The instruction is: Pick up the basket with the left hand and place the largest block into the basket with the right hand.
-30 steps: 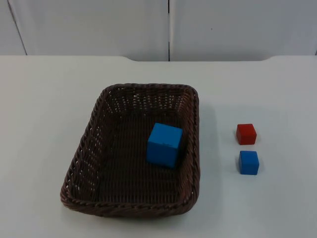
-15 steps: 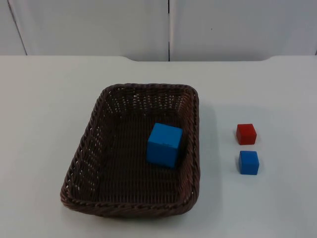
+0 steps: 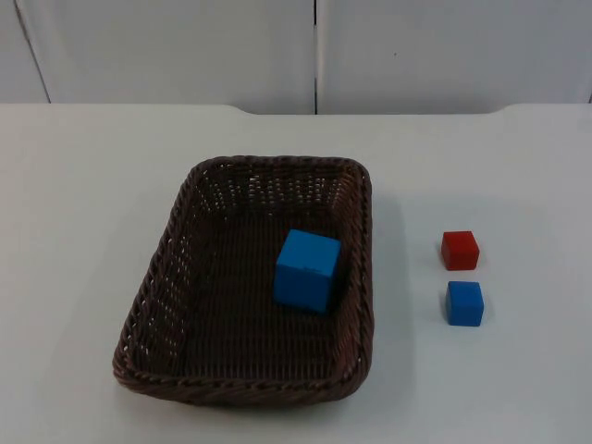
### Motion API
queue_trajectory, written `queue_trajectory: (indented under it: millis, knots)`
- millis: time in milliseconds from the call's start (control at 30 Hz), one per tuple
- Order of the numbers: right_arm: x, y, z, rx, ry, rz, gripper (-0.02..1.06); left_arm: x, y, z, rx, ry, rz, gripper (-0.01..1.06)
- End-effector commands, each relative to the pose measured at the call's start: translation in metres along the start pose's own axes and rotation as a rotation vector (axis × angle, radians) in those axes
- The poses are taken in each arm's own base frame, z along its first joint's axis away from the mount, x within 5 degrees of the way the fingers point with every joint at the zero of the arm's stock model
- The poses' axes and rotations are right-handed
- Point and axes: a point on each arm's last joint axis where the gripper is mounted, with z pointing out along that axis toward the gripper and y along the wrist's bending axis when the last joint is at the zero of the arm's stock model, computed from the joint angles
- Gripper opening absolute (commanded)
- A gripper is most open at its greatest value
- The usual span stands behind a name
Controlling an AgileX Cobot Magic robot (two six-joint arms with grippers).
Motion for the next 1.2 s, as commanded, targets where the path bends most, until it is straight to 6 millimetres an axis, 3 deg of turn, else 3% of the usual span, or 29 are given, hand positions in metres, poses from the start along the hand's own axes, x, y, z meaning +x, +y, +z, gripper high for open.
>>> queue_trajectory:
  millis: [0, 267, 433, 933, 1033, 1067, 1100, 1167]
  knots:
    - [0.004, 0.0, -0.005, -0.004, 0.001, -0.006, 0.68, 0.0, 0.001, 0.001, -0.013, -0.007, -0.015, 0.89]
    - [0.019, -0.002, -0.012, 0.005, 0.113, 0.001, 0.68, 0.0, 0.001, 0.001, -0.013, -0.007, -0.017, 0.89]
    - [0.037, -0.002, -0.003, 0.01, 0.229, -0.001, 0.68, 0.0, 0.001, 0.001, -0.013, -0.007, -0.017, 0.89]
    - [0.039, -0.002, -0.002, 0.007, 0.24, 0.002, 0.68, 0.0, 0.001, 0.001, -0.014, -0.007, -0.016, 0.89]
    - [0.039, -0.002, -0.002, 0.007, 0.24, 0.002, 0.81, 0.0, 0.001, 0.001, -0.014, -0.007, -0.016, 0.99]
    - [0.039, -0.002, -0.002, 0.007, 0.24, 0.002, 0.81, 0.0, 0.001, 0.001, -0.014, -0.007, -0.016, 0.99]
    - [0.039, -0.002, -0.002, 0.007, 0.24, 0.002, 0.89, 0.0, 0.001, 0.001, -0.014, -0.007, -0.016, 1.05]
    - [0.039, -0.002, -0.002, 0.007, 0.24, 0.002, 1.05, 0.0, 0.001, 0.001, -0.014, -0.007, -0.016, 1.05]
